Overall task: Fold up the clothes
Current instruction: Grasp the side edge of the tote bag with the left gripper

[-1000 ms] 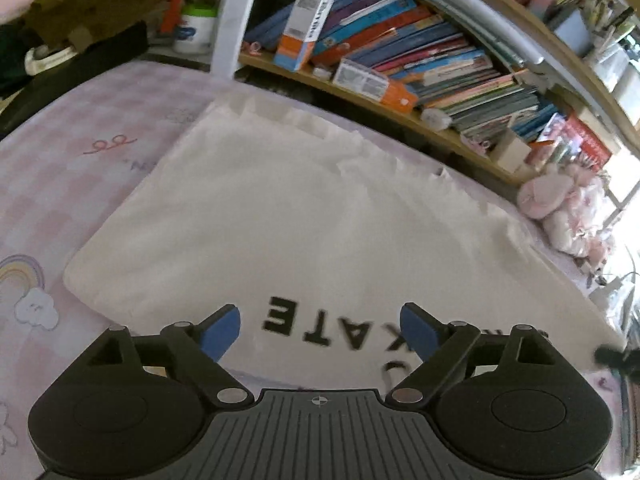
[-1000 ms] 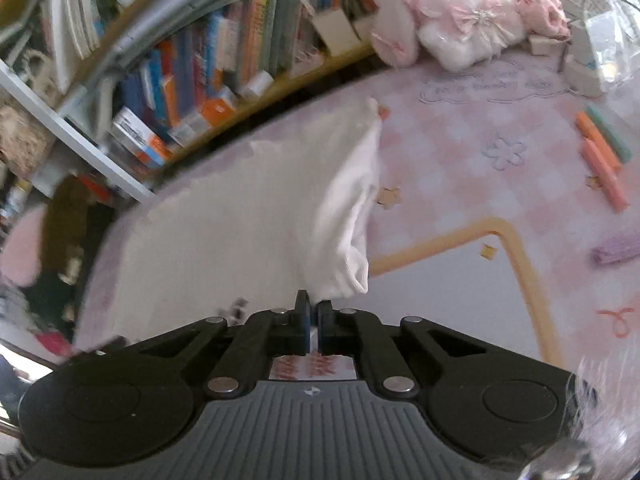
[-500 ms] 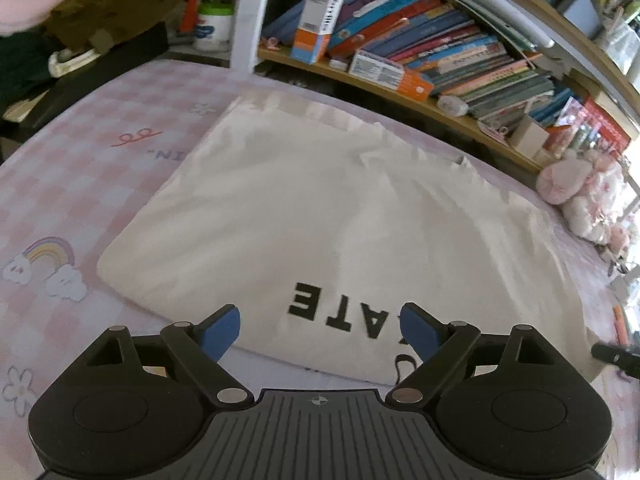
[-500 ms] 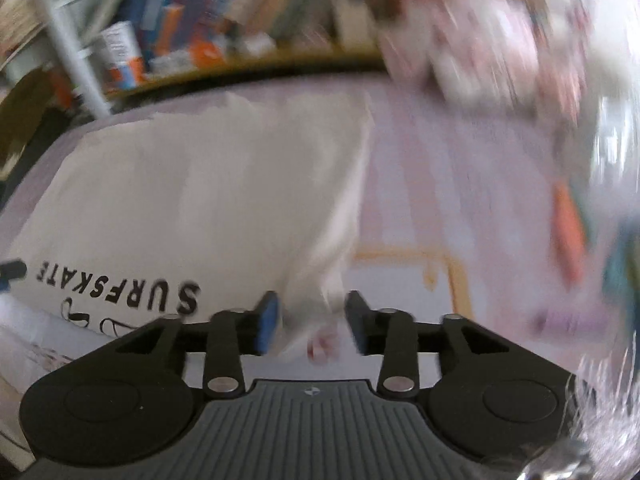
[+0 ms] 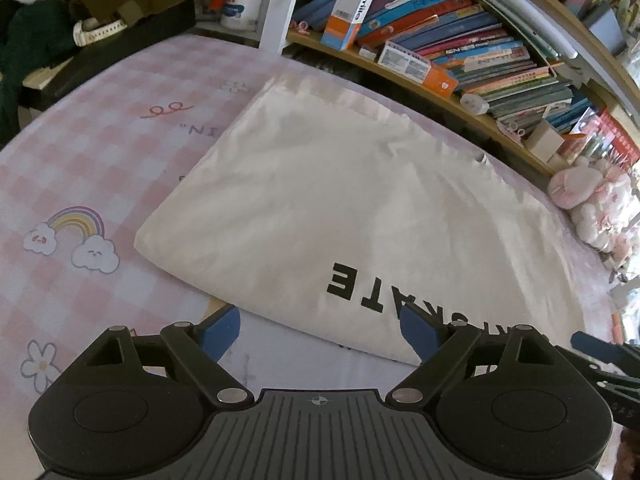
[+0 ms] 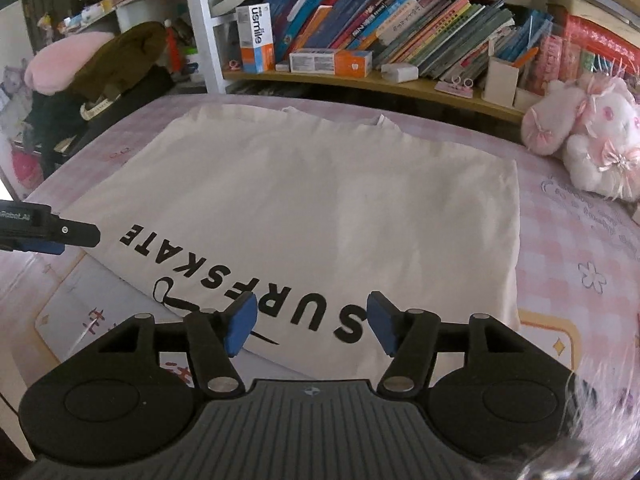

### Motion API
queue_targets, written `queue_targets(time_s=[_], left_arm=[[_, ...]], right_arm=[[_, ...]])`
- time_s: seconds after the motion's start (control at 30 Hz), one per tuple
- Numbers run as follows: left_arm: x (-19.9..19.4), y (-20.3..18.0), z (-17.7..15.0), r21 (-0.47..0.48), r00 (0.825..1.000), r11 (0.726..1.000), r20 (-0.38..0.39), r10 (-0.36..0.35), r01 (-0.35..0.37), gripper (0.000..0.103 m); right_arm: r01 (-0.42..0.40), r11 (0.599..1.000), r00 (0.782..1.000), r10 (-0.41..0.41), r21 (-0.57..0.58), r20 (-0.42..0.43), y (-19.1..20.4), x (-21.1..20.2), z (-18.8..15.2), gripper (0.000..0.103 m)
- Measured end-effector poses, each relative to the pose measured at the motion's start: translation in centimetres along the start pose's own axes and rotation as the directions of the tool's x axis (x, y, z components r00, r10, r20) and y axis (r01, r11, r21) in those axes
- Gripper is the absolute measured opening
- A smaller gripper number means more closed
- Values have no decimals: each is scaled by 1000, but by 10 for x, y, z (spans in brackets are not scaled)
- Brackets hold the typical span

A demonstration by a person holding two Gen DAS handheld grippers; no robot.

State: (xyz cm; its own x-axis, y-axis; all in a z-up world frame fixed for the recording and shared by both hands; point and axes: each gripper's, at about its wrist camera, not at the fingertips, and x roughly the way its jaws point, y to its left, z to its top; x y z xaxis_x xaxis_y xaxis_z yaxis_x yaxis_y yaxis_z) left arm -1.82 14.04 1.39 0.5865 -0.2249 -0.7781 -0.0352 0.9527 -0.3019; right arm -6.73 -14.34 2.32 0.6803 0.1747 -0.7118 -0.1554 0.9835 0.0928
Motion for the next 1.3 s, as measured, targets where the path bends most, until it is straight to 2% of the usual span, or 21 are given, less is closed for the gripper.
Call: queue_targets(time_s=[0.17, 0.23, 0.3, 0.37, 0.5, 0.57, 0.63, 0.7, 0.83, 0.93, 0.97, 1.0, 1.03, 1.07, 1.13, 1.3], left_arm=[[0, 26, 4, -24, 995, 996, -29, -90, 89, 89], [0, 44, 6, -74, 988, 987, -48, -146, 142, 88], [0, 66, 11, -165, 978, 968, -66, -200, 187, 87], [0, 90, 14, -259, 967, 940, -61, -247, 223, 87], [6, 135, 24, -405, 951, 884, -92, -294, 234, 83], [13, 154, 26, -478, 935, 842, -105, -338, 250, 79], [24, 169, 26, -570, 915, 780, -115, -387, 258, 71], [34, 178, 26, -627, 910, 742, -123, -396, 238, 58], [46, 183, 32, -661, 918, 715, -96, -384, 230, 54], [57, 185, 35, -694, 918, 682, -77, -390, 231, 42], [59, 186, 36, -703, 920, 676, -78, -384, 222, 32], [61, 187, 36, -709, 922, 672, -79, -379, 215, 19], [62, 188, 36, -700, 924, 681, -79, -374, 216, 8], [58, 186, 37, -674, 923, 698, -64, -381, 241, 6], [41, 174, 44, -562, 914, 759, -13, -406, 329, 6], [41, 174, 44, -513, 906, 782, -18, -423, 355, 6]], right_arm=[[49, 998, 999, -49, 35, -17, 24, 4, 0, 61], [77, 996, 997, -75, 54, -35, 40, 7, 1, 61], [92, 992, 995, -87, 92, -57, 55, 8, 2, 61], [93, 987, 995, -86, 134, -57, 71, 8, 3, 62], [136, 982, 990, -130, 130, -55, 110, 11, 6, 62], [154, 981, 988, -149, 122, -48, 129, 12, 7, 62], [163, 981, 986, -159, 103, -47, 145, 14, 8, 62], [172, 981, 985, -169, 84, -45, 162, 16, 9, 62], [194, 980, 981, -193, 41, -30, 190, 17, 13, 62], [214, 977, 977, -213, 25, -26, 200, 17, 15, 62], [221, 975, 975, -221, 19, -26, 203, 17, 17, 62], [226, 974, 974, -226, 11, -25, 206, 17, 18, 62], [229, 974, 973, -228, -1, -25, 209, 18, 20, 62], [227, 974, 973, -228, -16, -24, 212, 19, 22, 62], [208, 976, 977, -210, -59, -23, 218, 22, 26, 62], [77, 971, 996, -86, -226, -30, 246, 40, 43, 61]])
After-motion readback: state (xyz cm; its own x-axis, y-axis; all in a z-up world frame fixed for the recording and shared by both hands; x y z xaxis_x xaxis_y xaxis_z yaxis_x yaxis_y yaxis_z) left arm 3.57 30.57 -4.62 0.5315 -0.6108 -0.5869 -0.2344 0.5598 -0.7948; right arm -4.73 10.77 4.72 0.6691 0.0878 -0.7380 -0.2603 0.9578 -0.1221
